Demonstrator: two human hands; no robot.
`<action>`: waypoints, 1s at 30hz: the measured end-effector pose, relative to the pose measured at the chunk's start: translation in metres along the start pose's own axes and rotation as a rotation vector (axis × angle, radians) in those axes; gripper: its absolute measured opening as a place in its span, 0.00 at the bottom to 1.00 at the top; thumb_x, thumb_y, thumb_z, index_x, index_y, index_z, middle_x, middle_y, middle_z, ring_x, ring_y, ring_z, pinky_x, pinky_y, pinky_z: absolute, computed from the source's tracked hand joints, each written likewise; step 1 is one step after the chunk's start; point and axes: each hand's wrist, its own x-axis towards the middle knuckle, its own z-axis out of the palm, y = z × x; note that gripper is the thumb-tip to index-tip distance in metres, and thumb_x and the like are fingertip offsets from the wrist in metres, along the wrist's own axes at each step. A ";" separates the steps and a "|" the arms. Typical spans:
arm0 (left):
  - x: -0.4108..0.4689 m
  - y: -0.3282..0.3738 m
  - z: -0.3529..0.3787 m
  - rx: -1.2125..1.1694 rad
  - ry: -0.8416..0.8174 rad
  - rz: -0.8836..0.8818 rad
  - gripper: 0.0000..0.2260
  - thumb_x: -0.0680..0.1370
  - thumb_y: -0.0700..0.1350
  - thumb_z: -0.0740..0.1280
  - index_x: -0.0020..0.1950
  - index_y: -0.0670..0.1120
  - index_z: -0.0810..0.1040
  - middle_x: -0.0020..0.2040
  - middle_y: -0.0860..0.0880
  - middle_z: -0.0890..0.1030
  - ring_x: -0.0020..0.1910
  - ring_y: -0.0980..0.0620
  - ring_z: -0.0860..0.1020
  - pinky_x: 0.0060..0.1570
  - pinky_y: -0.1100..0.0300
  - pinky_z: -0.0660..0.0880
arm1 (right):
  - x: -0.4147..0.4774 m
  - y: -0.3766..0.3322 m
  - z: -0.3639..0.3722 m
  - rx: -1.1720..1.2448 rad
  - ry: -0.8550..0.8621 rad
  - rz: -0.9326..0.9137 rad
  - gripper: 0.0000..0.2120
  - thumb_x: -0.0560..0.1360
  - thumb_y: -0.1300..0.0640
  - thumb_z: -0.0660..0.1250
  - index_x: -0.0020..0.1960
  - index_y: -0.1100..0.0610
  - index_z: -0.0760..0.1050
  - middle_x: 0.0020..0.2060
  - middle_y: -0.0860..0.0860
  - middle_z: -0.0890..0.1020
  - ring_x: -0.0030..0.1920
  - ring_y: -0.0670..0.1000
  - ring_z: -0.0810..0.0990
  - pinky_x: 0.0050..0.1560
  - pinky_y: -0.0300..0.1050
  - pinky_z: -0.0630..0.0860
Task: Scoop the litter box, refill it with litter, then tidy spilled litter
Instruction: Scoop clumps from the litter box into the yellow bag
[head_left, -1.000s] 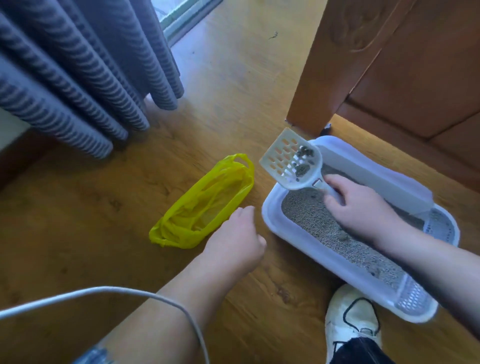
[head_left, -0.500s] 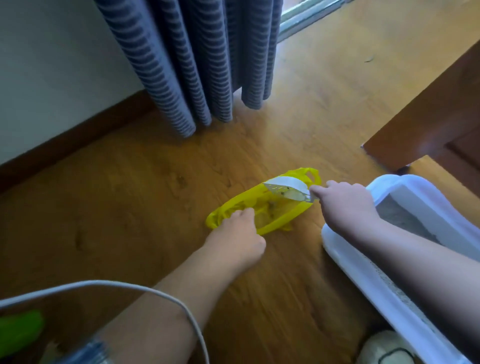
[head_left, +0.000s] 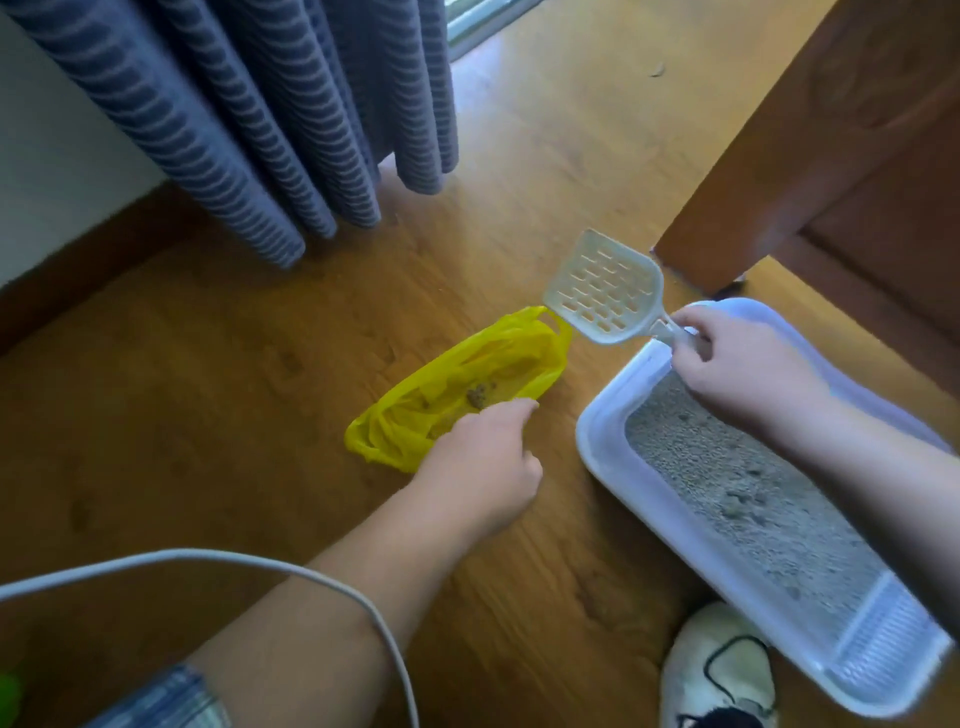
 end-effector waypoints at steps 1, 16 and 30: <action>0.002 0.009 0.006 0.003 -0.004 0.026 0.26 0.78 0.47 0.62 0.77 0.56 0.64 0.73 0.54 0.71 0.70 0.49 0.71 0.67 0.52 0.70 | -0.008 0.012 -0.007 -0.007 0.017 0.022 0.16 0.79 0.48 0.58 0.65 0.45 0.74 0.52 0.51 0.84 0.54 0.58 0.80 0.48 0.48 0.73; 0.027 0.089 0.089 -0.016 0.040 0.166 0.36 0.76 0.41 0.64 0.81 0.45 0.51 0.79 0.46 0.57 0.74 0.45 0.60 0.73 0.55 0.56 | -0.109 0.176 -0.020 -0.484 -0.490 0.503 0.19 0.75 0.33 0.61 0.44 0.49 0.76 0.41 0.47 0.79 0.45 0.54 0.78 0.51 0.51 0.78; 0.042 0.077 0.092 -0.012 0.012 0.203 0.38 0.76 0.40 0.66 0.81 0.46 0.49 0.78 0.47 0.57 0.76 0.47 0.59 0.72 0.55 0.58 | -0.112 0.171 0.028 -0.356 -0.481 0.532 0.18 0.78 0.38 0.62 0.42 0.52 0.76 0.36 0.48 0.80 0.37 0.51 0.79 0.37 0.44 0.74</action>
